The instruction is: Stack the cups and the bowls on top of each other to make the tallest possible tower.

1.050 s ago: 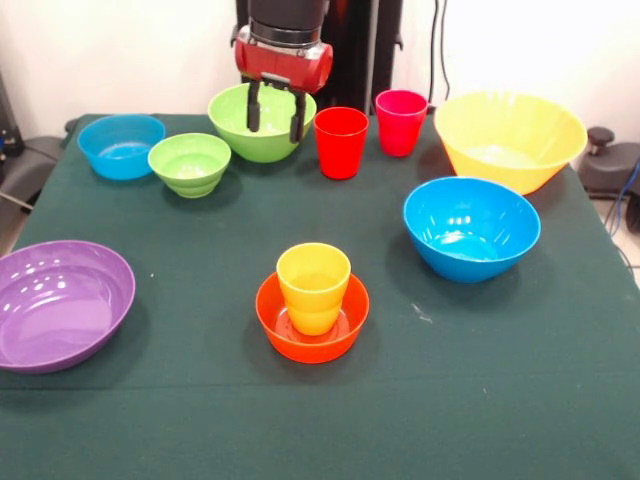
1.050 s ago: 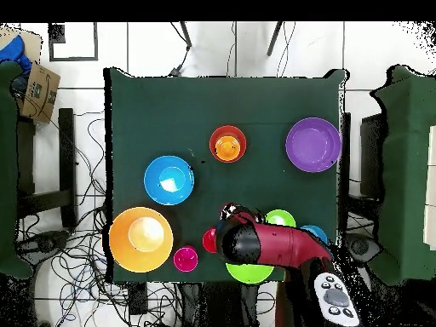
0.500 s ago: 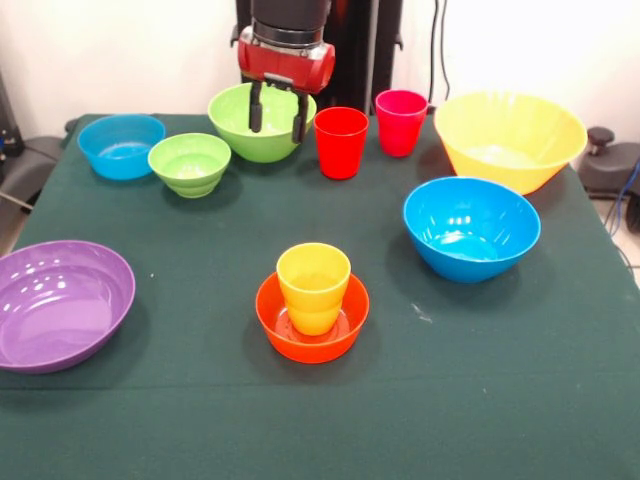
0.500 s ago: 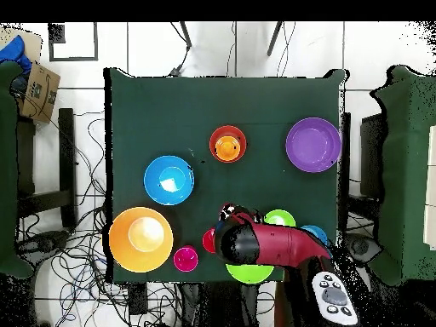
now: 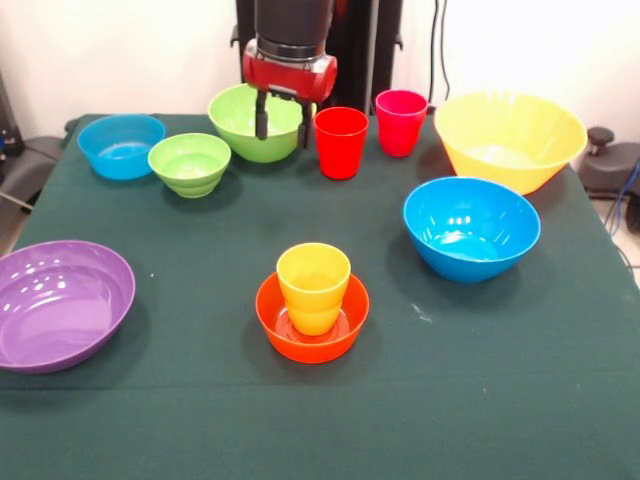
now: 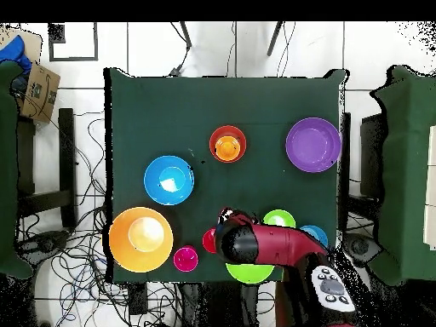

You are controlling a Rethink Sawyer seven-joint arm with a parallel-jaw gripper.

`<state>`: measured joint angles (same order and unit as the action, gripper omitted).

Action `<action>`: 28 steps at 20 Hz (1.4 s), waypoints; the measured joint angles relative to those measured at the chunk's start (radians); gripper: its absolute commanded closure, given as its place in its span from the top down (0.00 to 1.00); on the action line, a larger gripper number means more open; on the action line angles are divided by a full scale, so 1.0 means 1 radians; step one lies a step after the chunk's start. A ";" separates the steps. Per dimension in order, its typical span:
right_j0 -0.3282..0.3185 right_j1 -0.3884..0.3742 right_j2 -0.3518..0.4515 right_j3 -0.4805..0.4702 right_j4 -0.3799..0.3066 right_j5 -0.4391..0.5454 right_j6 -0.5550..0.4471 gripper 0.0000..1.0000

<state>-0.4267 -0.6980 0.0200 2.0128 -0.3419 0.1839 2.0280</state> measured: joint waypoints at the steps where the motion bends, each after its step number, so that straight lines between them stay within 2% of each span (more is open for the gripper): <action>1: -0.001 0.008 0.000 0.000 -0.004 0.000 0.000 1.00; 9: -0.002 0.042 0.001 0.000 -0.033 0.000 0.000 1.00; 28: -0.040 0.020 0.048 0.000 -0.033 0.014 0.000 1.00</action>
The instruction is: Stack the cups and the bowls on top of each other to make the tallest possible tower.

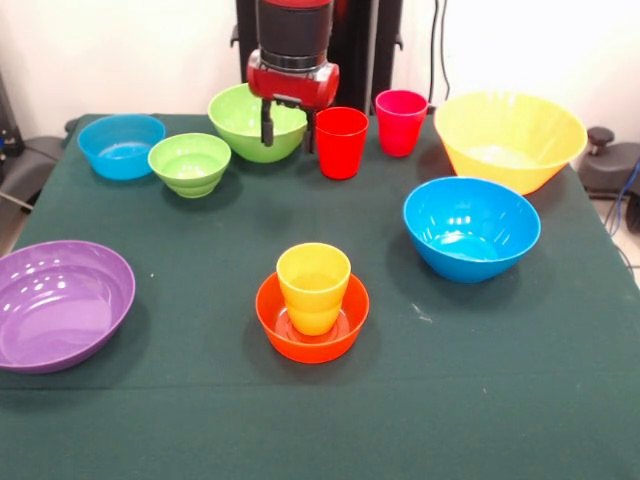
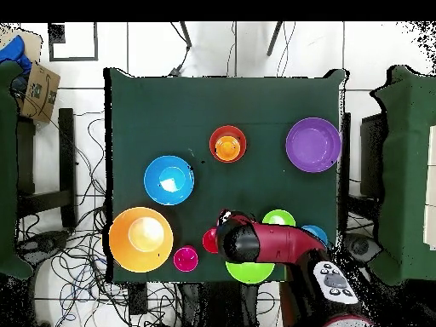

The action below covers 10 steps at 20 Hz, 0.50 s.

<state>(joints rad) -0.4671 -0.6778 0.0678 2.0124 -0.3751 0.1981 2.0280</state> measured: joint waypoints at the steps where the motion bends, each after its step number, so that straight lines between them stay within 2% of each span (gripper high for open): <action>1: -0.001 -0.002 0.002 0.000 0.000 0.004 0.000 1.00; 10: -0.053 -0.018 0.029 -0.002 0.000 0.039 0.000 1.00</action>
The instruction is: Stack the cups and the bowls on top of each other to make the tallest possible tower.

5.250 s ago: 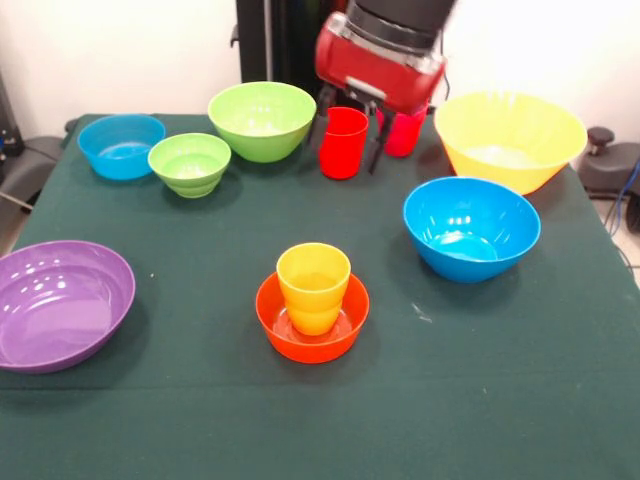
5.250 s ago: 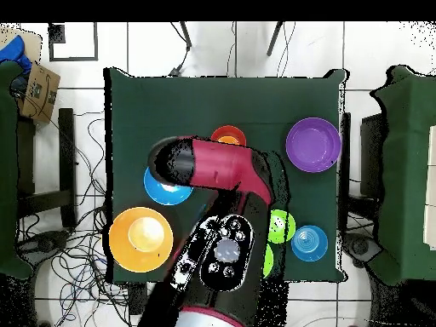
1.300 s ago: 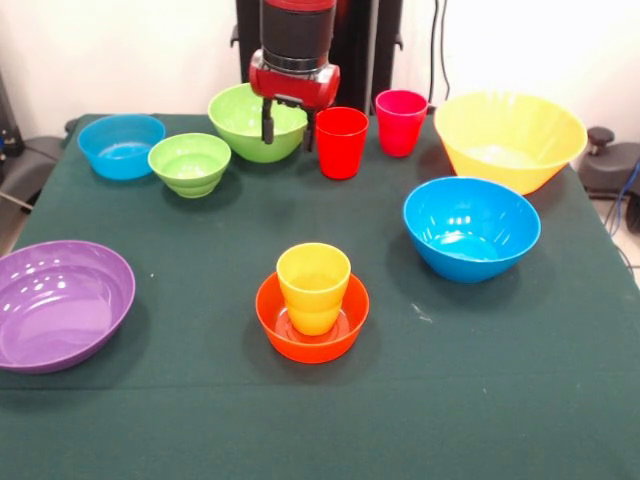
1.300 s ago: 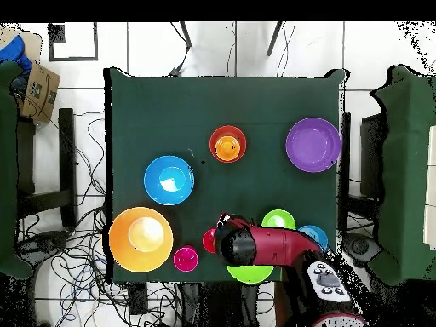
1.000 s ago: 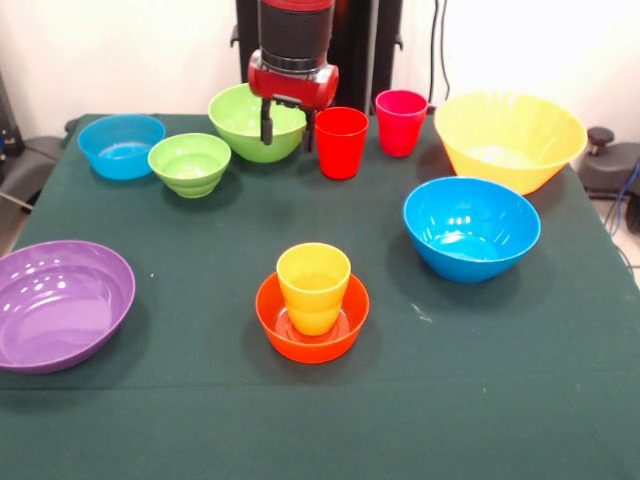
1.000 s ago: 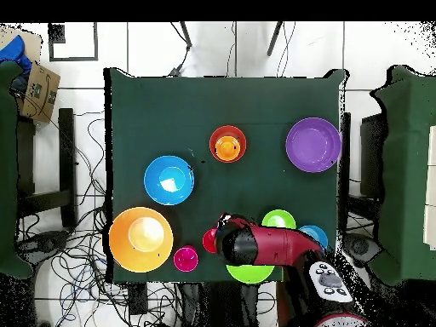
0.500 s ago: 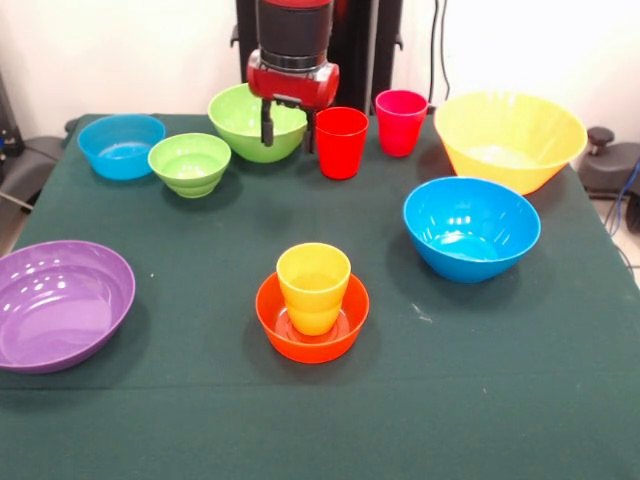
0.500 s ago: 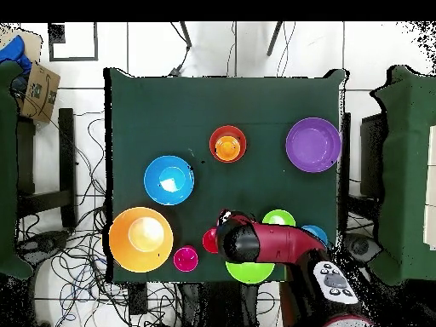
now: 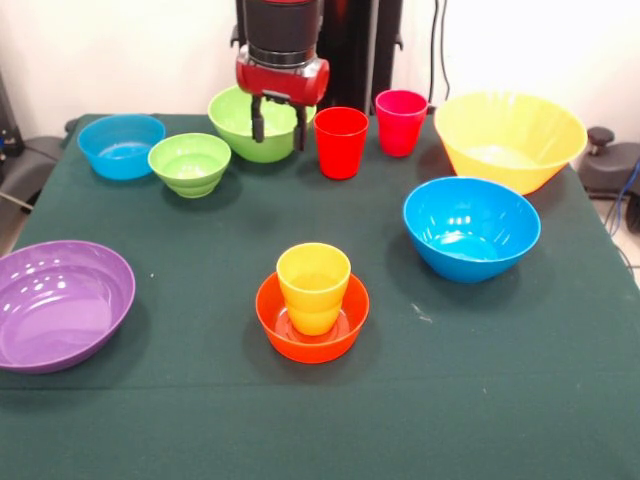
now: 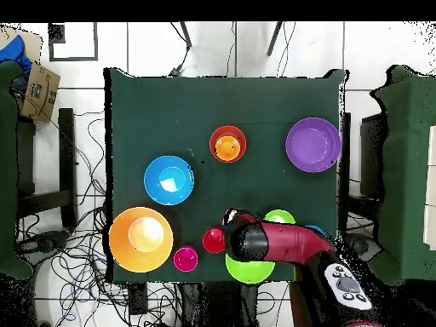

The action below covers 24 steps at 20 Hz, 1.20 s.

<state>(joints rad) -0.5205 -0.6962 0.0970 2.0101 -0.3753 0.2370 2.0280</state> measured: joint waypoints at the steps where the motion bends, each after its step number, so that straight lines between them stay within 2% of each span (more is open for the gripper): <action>1: -0.006 0.000 0.001 0.000 0.000 0.000 0.000 1.00; 8: -0.032 0.000 0.002 -0.002 -0.011 0.000 0.000 1.00; 24: -0.052 0.029 0.006 -0.036 -0.094 0.000 0.000 1.00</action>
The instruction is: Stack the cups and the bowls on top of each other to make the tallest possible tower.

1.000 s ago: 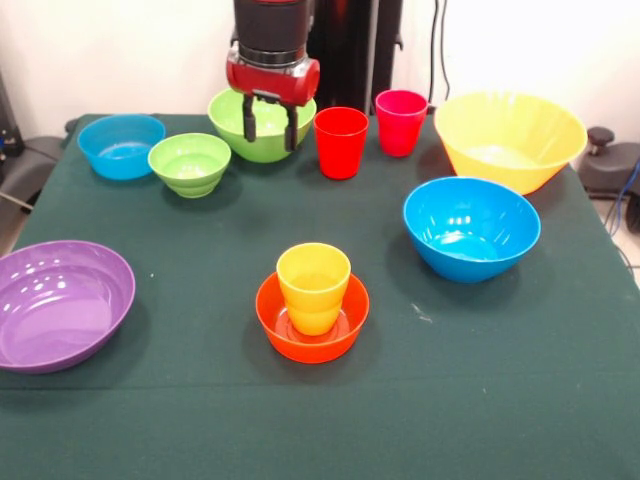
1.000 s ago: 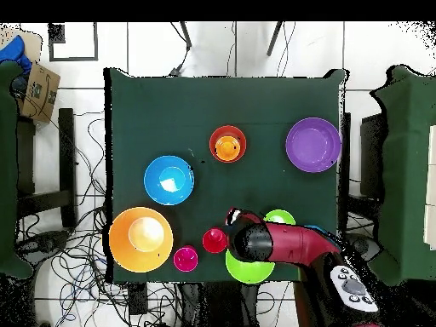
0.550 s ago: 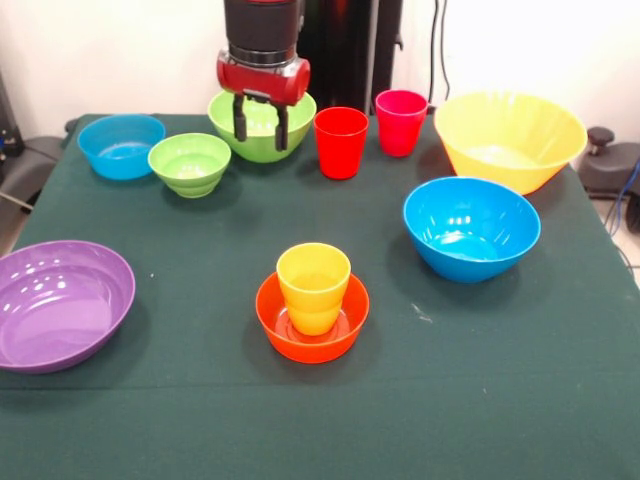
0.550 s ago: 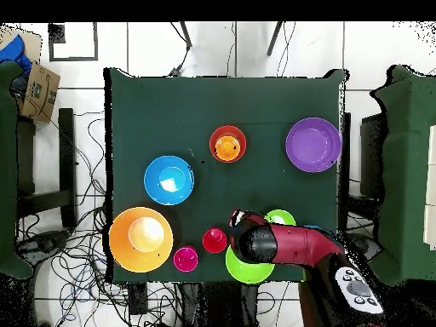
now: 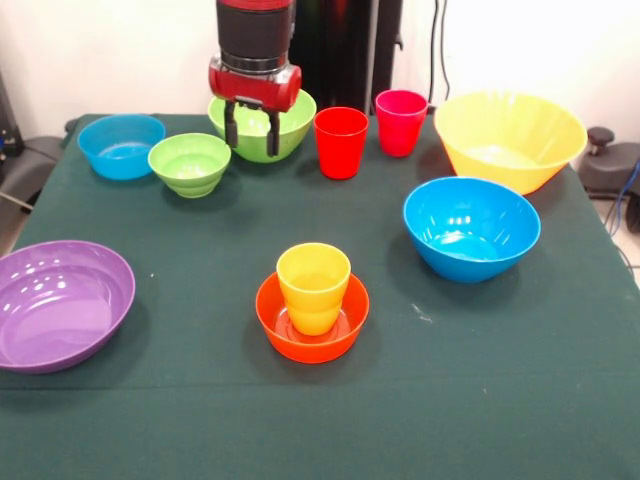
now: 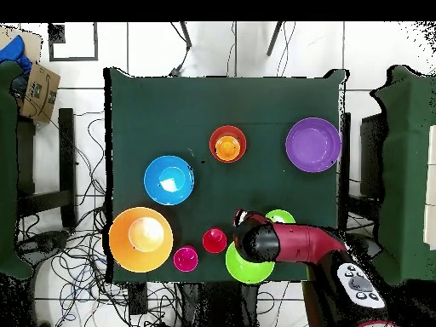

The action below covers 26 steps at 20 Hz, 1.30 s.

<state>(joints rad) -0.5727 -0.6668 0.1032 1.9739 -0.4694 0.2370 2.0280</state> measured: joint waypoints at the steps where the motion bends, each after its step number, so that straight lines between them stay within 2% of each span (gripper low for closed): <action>1: -0.003 0.005 0.000 -0.002 -0.002 0.000 0.000 1.00; 17: -0.039 0.087 -0.002 -0.051 -0.076 0.000 0.000 1.00; 26: -0.011 0.117 -0.050 -0.087 -0.122 0.000 0.000 1.00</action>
<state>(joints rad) -0.5832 -0.5499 0.0528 1.8873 -0.5912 0.2370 2.0280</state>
